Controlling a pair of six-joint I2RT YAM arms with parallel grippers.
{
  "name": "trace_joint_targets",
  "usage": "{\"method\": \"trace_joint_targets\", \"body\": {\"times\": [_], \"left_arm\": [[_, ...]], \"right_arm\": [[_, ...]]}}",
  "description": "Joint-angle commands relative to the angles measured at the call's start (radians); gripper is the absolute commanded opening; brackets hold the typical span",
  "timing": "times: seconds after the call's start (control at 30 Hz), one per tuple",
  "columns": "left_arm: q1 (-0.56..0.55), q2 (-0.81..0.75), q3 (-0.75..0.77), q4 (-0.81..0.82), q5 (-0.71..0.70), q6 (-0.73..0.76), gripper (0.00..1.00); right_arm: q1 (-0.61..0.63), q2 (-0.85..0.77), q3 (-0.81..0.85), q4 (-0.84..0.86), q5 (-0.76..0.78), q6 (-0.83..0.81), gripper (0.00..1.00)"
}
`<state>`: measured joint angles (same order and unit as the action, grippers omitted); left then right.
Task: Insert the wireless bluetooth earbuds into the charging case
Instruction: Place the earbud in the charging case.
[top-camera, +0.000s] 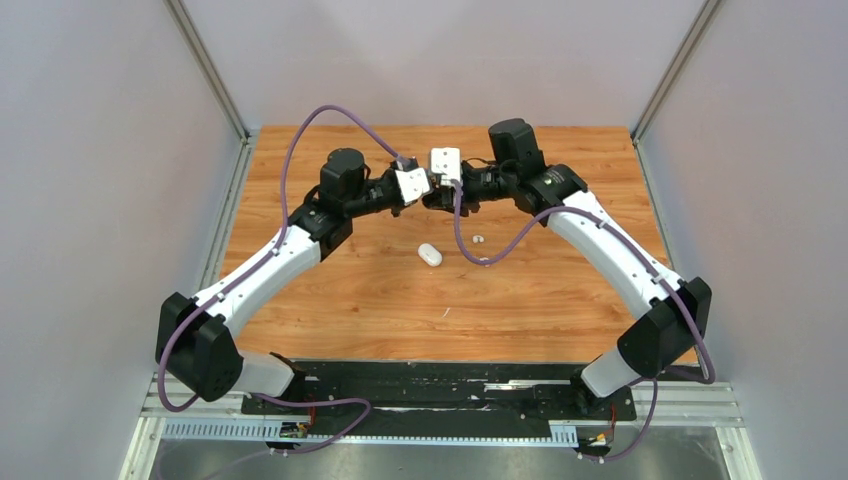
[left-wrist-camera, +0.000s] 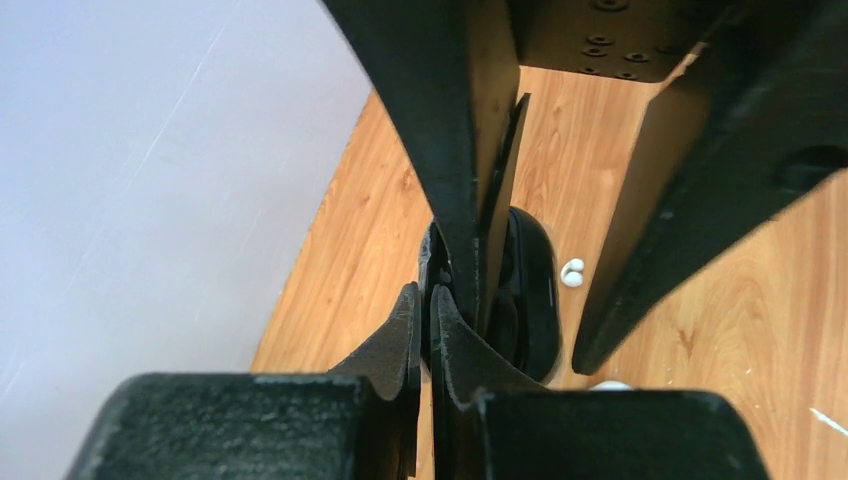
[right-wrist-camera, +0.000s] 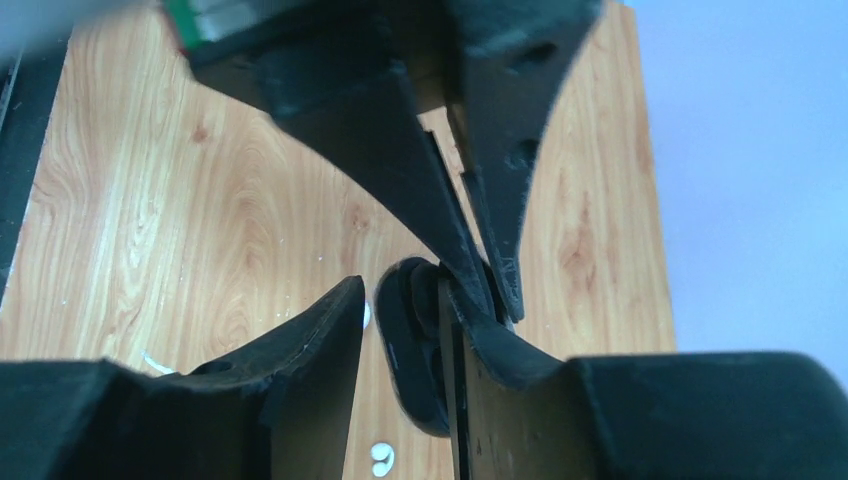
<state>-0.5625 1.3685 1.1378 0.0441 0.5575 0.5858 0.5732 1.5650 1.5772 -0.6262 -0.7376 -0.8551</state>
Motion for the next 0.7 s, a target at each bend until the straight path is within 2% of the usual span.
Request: {"method": "trace_joint_targets", "body": {"times": [0.0,0.4,0.67], "left_arm": [[-0.014,-0.007,0.020,0.059,0.044,-0.092,0.00],[-0.015,-0.003,0.021,0.050,0.034,-0.071,0.00],[-0.014,0.003,0.009,0.055,0.003,-0.027,0.00]], "right_arm": [[0.020,-0.086,-0.078,0.231,0.032,-0.022,0.38],[0.017,-0.117,-0.097,0.252,0.043,-0.005,0.42],[-0.018,-0.210,-0.152,0.273,0.011,0.033,0.50]]}}
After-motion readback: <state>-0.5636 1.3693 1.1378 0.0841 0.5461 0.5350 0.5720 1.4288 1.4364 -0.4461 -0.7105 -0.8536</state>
